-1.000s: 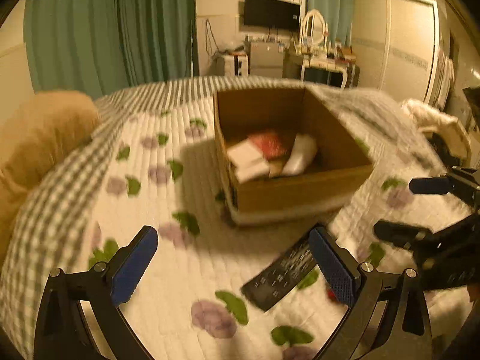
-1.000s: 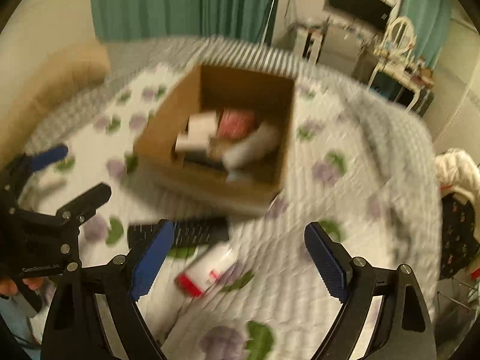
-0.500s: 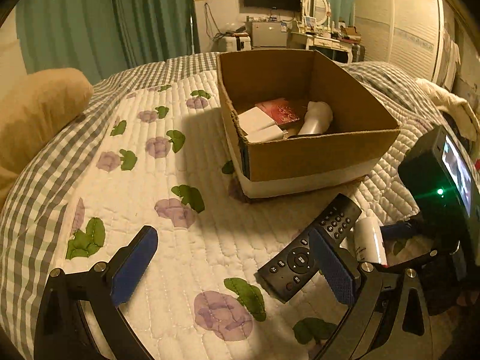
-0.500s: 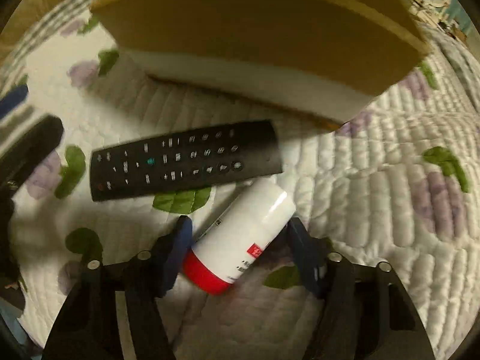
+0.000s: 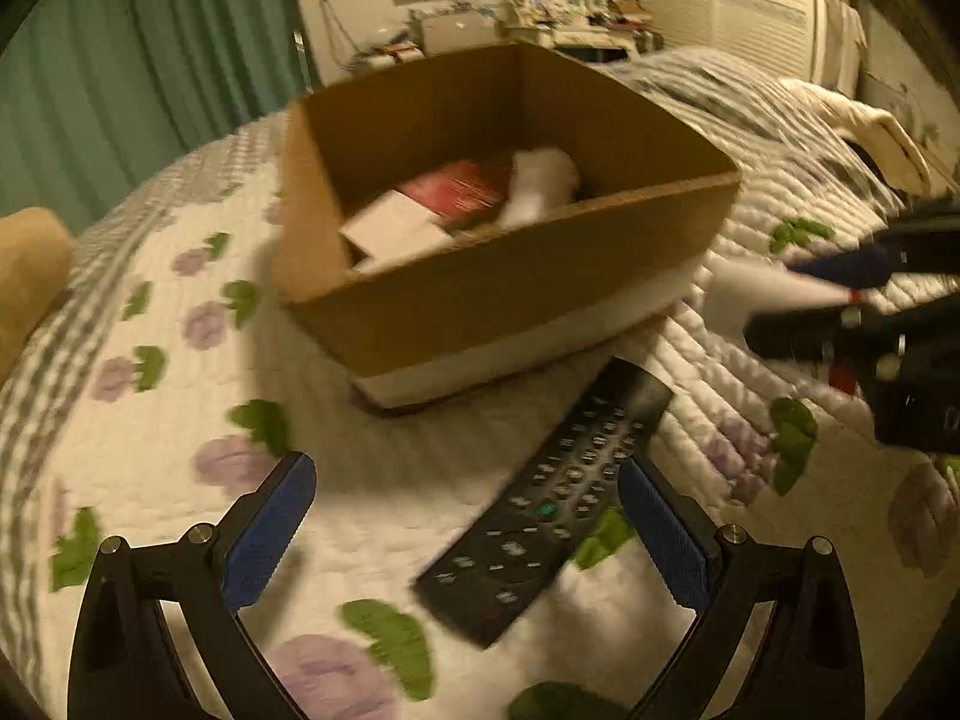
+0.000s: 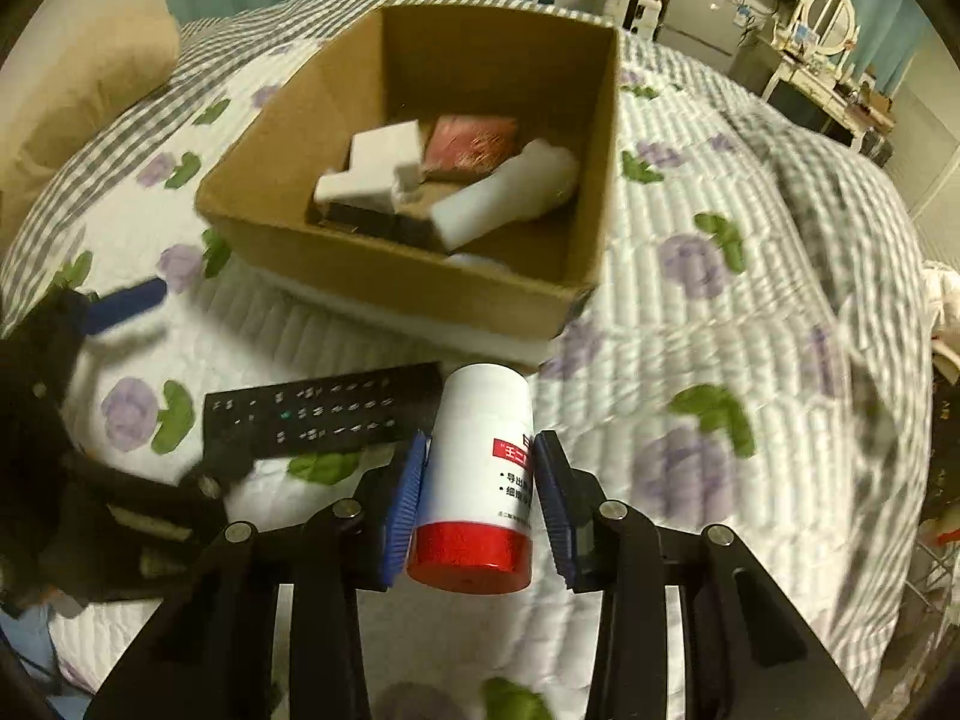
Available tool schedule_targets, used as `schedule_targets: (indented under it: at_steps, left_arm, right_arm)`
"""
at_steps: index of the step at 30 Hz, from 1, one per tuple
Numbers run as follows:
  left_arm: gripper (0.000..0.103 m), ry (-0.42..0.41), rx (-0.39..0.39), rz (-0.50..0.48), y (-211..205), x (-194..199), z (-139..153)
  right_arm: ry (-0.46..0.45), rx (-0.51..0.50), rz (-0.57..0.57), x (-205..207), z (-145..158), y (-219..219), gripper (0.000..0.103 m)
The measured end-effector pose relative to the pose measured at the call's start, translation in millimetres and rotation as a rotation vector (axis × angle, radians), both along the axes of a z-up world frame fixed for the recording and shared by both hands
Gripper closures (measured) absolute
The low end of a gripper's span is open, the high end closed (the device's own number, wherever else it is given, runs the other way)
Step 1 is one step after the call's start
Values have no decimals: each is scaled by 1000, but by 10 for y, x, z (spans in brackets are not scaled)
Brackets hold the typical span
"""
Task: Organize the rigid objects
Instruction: 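Grasp the red-capped white bottle with the right tool while the left tool grasps the black remote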
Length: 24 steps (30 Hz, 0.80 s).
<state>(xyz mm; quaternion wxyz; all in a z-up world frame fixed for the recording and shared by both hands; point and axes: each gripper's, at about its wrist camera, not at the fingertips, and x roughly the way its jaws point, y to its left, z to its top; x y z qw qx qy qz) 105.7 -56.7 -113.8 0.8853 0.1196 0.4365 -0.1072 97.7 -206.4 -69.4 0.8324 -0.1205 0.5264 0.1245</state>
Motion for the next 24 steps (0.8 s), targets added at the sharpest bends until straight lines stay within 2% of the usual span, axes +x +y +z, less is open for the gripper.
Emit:
schedule_targets:
  at_steps: [5,7,10,12,13,15,18,24]
  left_arm:
    - [2,63,17,-63,-199,66,-156]
    - [7,88,25,-87,-269,107,-213]
    - [18,141,37,-105,-355,198,-339]
    - [36,181,43,-116,-392,238,-424]
    - [38,182,42,-123,-402,230,-427]
    - [50,166,41,-133,-412,191,-392]
    - [61,158,8,-117,-367,132,-294]
    - [62,137,-66,-59,-194,26,-27]
  right_arm:
    - [-8,20,-7,82,3,-71,66]
    - [-10,23,-7,75,-3,-90,67]
    - [-15,27,-7,82,-13,-90,67]
    - [-20,33,-10,67,10,-107,67]
    - [-22,35,-11,63,22,-115,67]
    - [-29,38,-9,54,40,-115,67]
    - [-42,45,-6,34,72,-120,67]
    - [-71,63,3,-7,206,-112,67]
